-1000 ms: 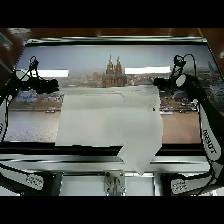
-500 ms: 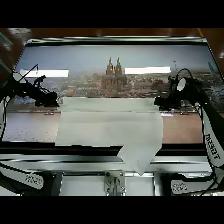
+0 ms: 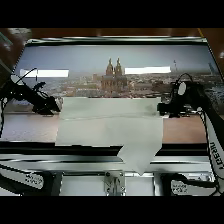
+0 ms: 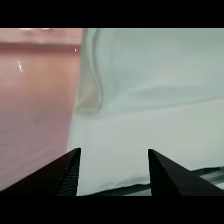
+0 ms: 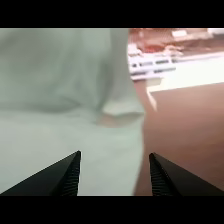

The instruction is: Fold the shirts.

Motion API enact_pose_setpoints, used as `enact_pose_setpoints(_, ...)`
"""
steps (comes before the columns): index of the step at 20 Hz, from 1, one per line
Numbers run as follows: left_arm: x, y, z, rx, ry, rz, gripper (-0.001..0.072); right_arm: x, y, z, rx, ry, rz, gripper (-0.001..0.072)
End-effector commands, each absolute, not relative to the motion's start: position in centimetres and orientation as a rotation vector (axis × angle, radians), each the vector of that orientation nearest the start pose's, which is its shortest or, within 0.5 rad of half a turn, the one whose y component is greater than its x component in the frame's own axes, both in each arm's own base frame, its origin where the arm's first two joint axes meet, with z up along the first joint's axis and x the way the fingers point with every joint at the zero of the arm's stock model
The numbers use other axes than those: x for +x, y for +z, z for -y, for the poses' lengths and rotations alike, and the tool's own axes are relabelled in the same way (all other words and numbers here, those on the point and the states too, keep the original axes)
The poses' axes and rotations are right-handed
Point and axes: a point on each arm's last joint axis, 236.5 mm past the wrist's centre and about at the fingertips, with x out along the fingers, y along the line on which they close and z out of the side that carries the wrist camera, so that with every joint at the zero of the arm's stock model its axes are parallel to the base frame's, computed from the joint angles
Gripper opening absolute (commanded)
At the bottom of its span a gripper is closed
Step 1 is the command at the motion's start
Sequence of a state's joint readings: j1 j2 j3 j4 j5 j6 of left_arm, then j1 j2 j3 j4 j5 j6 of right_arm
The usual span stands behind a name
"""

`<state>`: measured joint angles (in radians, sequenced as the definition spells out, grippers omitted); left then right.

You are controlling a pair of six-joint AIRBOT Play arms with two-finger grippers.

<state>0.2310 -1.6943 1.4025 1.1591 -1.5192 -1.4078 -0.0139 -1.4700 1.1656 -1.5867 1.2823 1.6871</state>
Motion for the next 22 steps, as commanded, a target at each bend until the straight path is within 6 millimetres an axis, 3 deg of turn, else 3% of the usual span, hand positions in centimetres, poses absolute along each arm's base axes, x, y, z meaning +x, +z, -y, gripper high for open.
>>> enact_pose_setpoints(1, 32.2, -4.2, -1.0, -0.509, -0.249, -1.742, 0.0520, 27.9, -3.7, 5.8, 0.011, -0.168, -1.729, 0.0555)
enact_pose_setpoints(3, 27.3, -5.8, -1.2, -0.575, -0.229, -1.768, 0.0522, 24.4, -4.3, 5.2, 0.217, -0.130, -1.722, 0.0557)
enact_pose_setpoints(5, 22.7, -8.2, -0.8, -0.671, -0.181, -1.802, 0.0622, 22.1, -5.2, 4.0, 0.365, -0.070, -1.685, 0.0558)
enact_pose_setpoints(8, 19.1, -10.7, 0.7, -0.774, -0.198, -1.814, 0.0622, 20.0, -6.4, 3.4, 0.434, -0.076, -1.677, 0.0558)
enact_pose_setpoints(11, 19.0, -12.4, 1.0, -0.779, -0.164, -1.774, 0.0622, 20.6, -6.6, 2.7, 0.464, -0.063, -1.650, 0.0557)
enact_pose_setpoints(15, 20.0, -13.0, 0.6, -0.767, -0.152, -1.725, 0.0621, 21.6, -6.6, 2.6, 0.482, -0.062, -1.605, 0.0557)
enact_pose_setpoints(22, 22.3, -13.6, 1.5, -0.814, -0.125, -1.626, 0.0597, 21.4, -6.6, 2.6, 0.477, -0.062, -1.615, 0.0557)
